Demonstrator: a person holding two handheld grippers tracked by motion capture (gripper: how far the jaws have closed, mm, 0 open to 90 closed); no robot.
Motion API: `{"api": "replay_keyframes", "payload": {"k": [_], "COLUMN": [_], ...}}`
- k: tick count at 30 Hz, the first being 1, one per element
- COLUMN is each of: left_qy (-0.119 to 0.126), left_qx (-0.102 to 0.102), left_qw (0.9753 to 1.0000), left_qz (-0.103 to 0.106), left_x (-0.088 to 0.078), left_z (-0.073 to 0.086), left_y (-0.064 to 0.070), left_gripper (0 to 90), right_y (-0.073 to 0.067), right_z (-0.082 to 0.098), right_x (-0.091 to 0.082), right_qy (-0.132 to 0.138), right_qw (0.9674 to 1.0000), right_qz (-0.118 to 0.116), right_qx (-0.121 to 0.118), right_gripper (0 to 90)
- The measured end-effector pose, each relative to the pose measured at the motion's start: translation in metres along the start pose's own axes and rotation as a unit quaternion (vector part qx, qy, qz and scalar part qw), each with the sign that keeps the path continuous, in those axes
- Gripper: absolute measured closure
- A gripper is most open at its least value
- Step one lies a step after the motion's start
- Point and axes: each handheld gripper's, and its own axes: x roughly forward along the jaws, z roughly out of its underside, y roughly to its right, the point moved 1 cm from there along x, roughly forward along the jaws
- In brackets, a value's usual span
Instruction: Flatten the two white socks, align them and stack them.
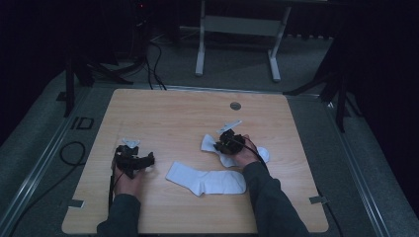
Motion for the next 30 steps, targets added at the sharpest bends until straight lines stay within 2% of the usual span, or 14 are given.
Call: {"api": "replay_keyframes", "payload": {"k": [9,15,30], "left_qy": [0.000,0.001,-0.001], "left_qx": [0.000,-0.001,0.000], "left_qw": [1.0000,1.0000,1.0000], "left_qz": [0.000,0.000,0.000], "left_x": [0.000,0.000,0.000], "left_z": [0.000,0.000,0.000], "left_y": [0.000,0.000,0.000], "left_gripper": [14.1,14.1,14.1], "right_y": [0.002,-0.002,-0.010], "right_z": [-0.005,-0.008,-0.009], "right_x": [-0.042,-0.068,-0.136], "right_qy": [0.049,0.079,0.153], "right_qw": [0.9988,0.9968,0.9880], "right_qz": [-0.002,-0.004,-0.006], "right_qx": [0.007,0.002,-0.022], "right_gripper": [83.1,83.1,82.7]}}
